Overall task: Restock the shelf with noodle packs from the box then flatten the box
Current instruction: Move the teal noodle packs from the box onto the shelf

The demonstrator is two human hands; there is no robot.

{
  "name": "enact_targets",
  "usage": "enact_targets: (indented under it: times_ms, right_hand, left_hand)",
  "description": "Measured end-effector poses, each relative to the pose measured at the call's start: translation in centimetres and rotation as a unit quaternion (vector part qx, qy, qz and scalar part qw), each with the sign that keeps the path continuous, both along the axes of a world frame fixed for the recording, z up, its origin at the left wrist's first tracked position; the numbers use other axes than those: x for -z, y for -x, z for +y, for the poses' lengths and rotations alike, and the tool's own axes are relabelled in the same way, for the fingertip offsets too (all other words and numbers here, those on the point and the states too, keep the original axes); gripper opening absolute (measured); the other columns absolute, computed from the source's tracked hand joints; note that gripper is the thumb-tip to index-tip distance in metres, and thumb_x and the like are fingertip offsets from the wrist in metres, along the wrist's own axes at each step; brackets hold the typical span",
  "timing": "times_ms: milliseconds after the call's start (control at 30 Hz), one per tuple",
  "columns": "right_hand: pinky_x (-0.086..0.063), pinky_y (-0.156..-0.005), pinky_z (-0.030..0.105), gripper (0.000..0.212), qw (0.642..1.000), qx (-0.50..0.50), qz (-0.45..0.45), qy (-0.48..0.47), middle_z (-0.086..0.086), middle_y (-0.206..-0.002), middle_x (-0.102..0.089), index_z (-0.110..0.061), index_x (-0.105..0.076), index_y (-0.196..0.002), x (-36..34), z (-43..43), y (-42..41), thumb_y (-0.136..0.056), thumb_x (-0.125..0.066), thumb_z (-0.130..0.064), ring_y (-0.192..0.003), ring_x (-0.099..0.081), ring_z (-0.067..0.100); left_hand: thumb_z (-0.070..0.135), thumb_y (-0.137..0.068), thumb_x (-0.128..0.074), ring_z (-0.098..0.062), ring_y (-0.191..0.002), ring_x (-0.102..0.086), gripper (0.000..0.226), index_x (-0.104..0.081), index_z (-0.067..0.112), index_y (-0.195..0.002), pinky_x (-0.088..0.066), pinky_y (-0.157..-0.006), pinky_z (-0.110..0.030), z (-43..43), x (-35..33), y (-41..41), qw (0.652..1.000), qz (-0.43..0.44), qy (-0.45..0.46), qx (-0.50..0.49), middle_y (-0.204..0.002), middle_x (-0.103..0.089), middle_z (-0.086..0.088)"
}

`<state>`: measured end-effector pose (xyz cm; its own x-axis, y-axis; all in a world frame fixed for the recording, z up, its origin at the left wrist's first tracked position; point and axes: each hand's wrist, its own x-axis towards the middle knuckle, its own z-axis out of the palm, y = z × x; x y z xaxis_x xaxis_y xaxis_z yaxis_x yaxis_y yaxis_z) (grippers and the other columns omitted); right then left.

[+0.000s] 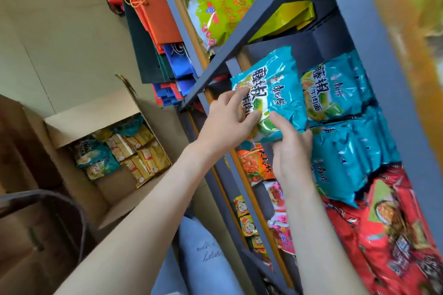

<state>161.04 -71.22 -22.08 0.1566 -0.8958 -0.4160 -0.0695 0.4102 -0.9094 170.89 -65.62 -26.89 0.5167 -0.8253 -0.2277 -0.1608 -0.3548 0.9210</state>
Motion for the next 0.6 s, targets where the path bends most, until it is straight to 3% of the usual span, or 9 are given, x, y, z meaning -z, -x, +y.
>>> enact_targets:
  times_ms: [200,333,433,600]
  right_hand:
    - [-0.052,-0.091,0.048,0.051,0.998,0.027,-0.024,0.048,0.009,-0.121,-0.064,-0.017,-0.05,-0.127,-0.6,-1.8,0.6,-0.083,-0.063,0.003,-0.106,-0.065,0.027]
    - [-0.056,-0.08,0.041,0.051,0.998,0.038,-0.041,0.038,0.009,-0.12,-0.065,-0.012,-0.049,-0.131,-0.8,-3.1,0.7,-0.084,-0.061,0.005,-0.1,-0.068,0.023]
    - [-0.054,-0.088,0.047,0.053,0.998,0.036,-0.041,0.045,0.011,-0.122,-0.064,-0.011,-0.049,-0.132,-0.9,-4.0,0.4,-0.083,-0.062,0.004,-0.103,-0.067,0.025]
    - [-0.051,-0.091,0.052,0.033,0.997,0.039,-0.05,0.044,0.015,-0.117,-0.066,-0.008,-0.057,-0.114,-1.4,-5.8,-0.2,-0.084,-0.061,0.006,-0.103,-0.067,0.029]
  left_hand:
    - [0.048,-0.086,-0.059,-0.021,-0.14,-0.019,0.072,-0.028,0.028,-0.147,-0.022,-0.115,-0.04,-1.9,-0.6,0.9,0.996,0.036,0.046,0.072,-0.153,-0.024,-0.001]
    - [0.047,-0.085,-0.061,-0.02,-0.14,-0.018,0.072,-0.028,0.029,-0.147,-0.023,-0.114,-0.039,-3.5,-0.3,1.1,0.995,0.04,0.045,0.079,-0.153,-0.023,0.001]
    - [0.047,-0.085,-0.062,-0.021,-0.14,-0.017,0.071,-0.029,0.031,-0.146,-0.022,-0.113,-0.038,-4.5,-0.4,1.0,0.995,0.046,0.054,0.077,-0.152,-0.024,0.001]
    - [0.044,-0.085,-0.062,-0.022,-0.14,-0.016,0.07,-0.031,0.029,-0.146,-0.02,-0.112,-0.034,-6.3,-1.1,0.5,0.996,0.037,0.066,0.057,-0.151,-0.024,0.0]
